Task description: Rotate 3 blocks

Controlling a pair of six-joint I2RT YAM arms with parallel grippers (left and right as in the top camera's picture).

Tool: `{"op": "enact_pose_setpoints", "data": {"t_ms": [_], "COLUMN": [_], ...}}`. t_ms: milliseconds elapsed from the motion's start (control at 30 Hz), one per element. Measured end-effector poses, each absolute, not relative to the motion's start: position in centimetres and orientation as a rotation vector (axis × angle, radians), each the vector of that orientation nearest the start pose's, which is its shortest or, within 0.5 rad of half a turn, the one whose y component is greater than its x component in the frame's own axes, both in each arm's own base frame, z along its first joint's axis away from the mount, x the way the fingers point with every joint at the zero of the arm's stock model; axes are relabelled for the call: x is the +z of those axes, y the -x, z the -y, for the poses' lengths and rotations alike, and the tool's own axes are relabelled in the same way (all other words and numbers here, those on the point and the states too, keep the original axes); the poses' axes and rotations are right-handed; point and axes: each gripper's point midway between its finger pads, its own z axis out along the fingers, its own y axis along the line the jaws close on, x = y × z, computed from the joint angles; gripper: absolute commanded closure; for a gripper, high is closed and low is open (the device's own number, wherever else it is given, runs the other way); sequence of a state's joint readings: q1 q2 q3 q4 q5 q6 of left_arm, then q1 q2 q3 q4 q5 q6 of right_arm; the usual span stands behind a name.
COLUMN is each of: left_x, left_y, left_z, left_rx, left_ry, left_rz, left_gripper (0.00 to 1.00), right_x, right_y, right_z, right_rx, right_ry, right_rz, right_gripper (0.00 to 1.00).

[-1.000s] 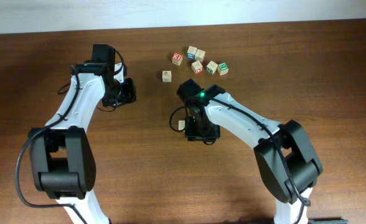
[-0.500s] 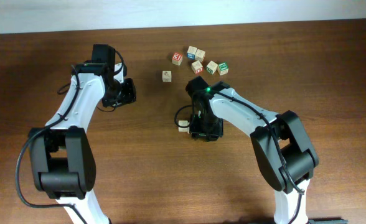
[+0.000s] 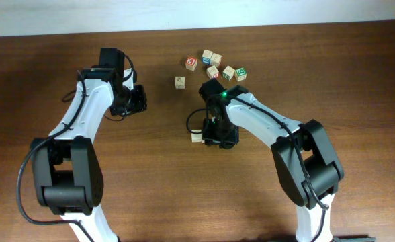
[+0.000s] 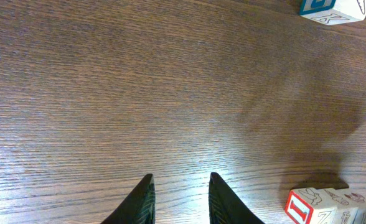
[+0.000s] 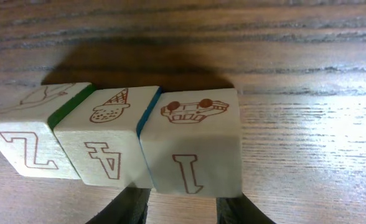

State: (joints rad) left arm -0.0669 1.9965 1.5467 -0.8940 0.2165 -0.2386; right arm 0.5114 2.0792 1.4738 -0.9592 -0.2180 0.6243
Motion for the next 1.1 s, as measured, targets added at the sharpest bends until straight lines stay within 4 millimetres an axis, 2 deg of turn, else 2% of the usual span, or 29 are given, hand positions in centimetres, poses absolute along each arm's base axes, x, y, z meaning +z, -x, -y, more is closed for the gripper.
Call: {"op": "enact_pose_setpoints", "data": {"t_ms": [267,400,600,933,967,1033,1100], "left_x": [6.58,6.57,6.56,6.5,6.5,6.5,6.47], "left_y": [-42.65,-42.61,-42.52,-42.27,-42.27,-42.24,-42.05], "left_z": [6.58,6.81,6.97,6.95,6.95,6.95,6.93], "left_rx": [-0.366,-0.367,-0.367,-0.366,-0.366,-0.366,-0.364], "left_ry": [0.214,0.207,0.202,0.204,0.204,0.204,0.2], "left_rz": [-2.922,-2.923,-2.927,-2.937,-2.937,-2.938,-2.946], "left_gripper": [0.74,0.74,0.74,0.74,0.75,0.87,0.92], "right_x": [1.24,1.23,1.92,1.92,1.92,1.92,1.93], "right_y": [-31.97,-31.94,-32.5,-32.55,-32.6,-32.68,-32.65], "right_z": [-22.21,-22.2,-22.54,-22.56,-22.59,-22.64,-22.62], "right_rx": [0.311,0.312,0.326,0.328,0.329,0.332,0.332], "right_ry": [-0.173,-0.156,-0.092,-0.076,-0.077,-0.072,-0.061], "right_rz": [-3.227,-3.228,-3.211,-3.208,-3.206,-3.203,-3.203], "right_gripper": [0.65,0.7,0.7,0.7,0.7,0.7,0.7]}}
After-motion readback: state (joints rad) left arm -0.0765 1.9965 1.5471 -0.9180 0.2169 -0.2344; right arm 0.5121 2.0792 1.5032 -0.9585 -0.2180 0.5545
